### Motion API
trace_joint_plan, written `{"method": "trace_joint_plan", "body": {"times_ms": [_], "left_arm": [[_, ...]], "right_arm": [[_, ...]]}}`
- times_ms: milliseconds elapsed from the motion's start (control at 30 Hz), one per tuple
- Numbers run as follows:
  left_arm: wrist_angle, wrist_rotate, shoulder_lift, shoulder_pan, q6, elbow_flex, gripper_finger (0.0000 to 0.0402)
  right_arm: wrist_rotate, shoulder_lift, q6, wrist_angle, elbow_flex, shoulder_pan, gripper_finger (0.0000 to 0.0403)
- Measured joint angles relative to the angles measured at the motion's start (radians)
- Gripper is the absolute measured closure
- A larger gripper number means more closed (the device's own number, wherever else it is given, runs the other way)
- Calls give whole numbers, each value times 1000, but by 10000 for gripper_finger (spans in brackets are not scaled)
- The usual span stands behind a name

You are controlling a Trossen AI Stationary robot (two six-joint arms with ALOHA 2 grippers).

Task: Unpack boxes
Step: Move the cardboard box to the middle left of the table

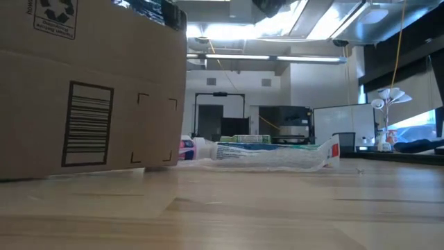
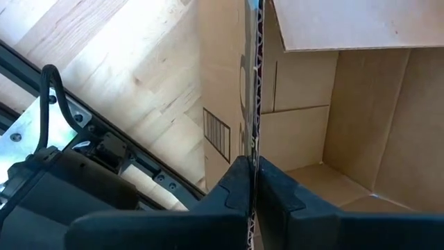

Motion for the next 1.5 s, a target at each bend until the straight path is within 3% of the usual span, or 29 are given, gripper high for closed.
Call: {"method": "trace_joint_plan", "body": {"times_ms": [167, 400, 500, 867, 1233, 1500], "left_arm": [[0, -2, -2, 0, -5, 0, 373], [1, -2, -2, 0, 10, 1, 340], [1, -4, -2, 0, 26, 1, 331], [66, -57, -4, 0, 97, 15, 311], [72, -142, -4, 0, 177, 151, 292], [52, -93, -9, 0, 184, 177, 292]], "right_arm": [[1, 19, 74, 0, 0, -42, 254], [-113, 80, 73, 85, 0, -37, 254], [-114, 107, 74, 115, 0, -39, 254], [-158, 229, 52, 213, 0, -42, 254], [-137, 312, 84, 339, 0, -76, 254], [-169, 337, 106, 452, 0, -86, 254]]}}
